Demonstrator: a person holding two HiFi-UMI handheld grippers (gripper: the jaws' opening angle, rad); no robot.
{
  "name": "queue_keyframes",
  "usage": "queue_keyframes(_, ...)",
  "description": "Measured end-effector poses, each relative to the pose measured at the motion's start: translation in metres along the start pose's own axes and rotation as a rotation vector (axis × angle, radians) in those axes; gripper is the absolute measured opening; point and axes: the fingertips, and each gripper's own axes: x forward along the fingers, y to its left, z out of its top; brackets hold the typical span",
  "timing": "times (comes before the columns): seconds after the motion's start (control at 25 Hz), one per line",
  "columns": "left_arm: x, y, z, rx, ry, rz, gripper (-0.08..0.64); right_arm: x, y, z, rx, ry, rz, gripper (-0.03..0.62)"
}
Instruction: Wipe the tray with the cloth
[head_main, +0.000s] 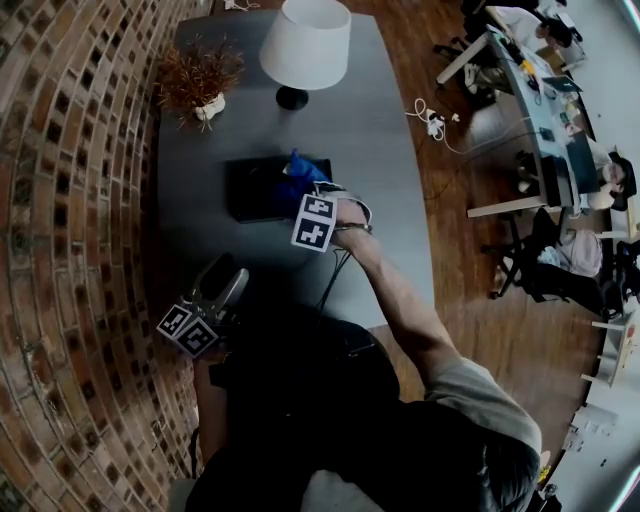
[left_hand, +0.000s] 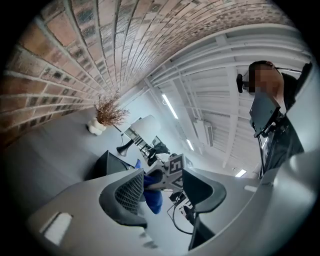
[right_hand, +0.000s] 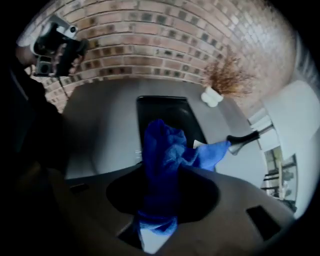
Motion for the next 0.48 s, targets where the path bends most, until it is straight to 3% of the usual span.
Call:
queue_keyframes(0.08,0.0,0.001,-0.003,-0.005,0.005,0.0,0.229,-0.009,0.006,-0.006,0.025,-0.006,0.051,0.144)
queue_keyframes(0.28,0.007,-0.002,-0.005,-0.005,0.012,-0.02,0.229,-0.022,-0.122,-0.025,0.223,-0.065,-0.257,0.15)
queue_keyframes(0.36,0.009,-0.003,-0.008,-0.008,0.021,-0.02,0.229,-0.005,-0.133,-0.031,0.194,-0.038,-0.242,0.15)
queue_keyframes(0.48,0.01,-0.001,-0.015,-0.005,0.049,-0.008,0.229,0.009,-0.11,-0.04,0.11,0.022,-0.214,0.15)
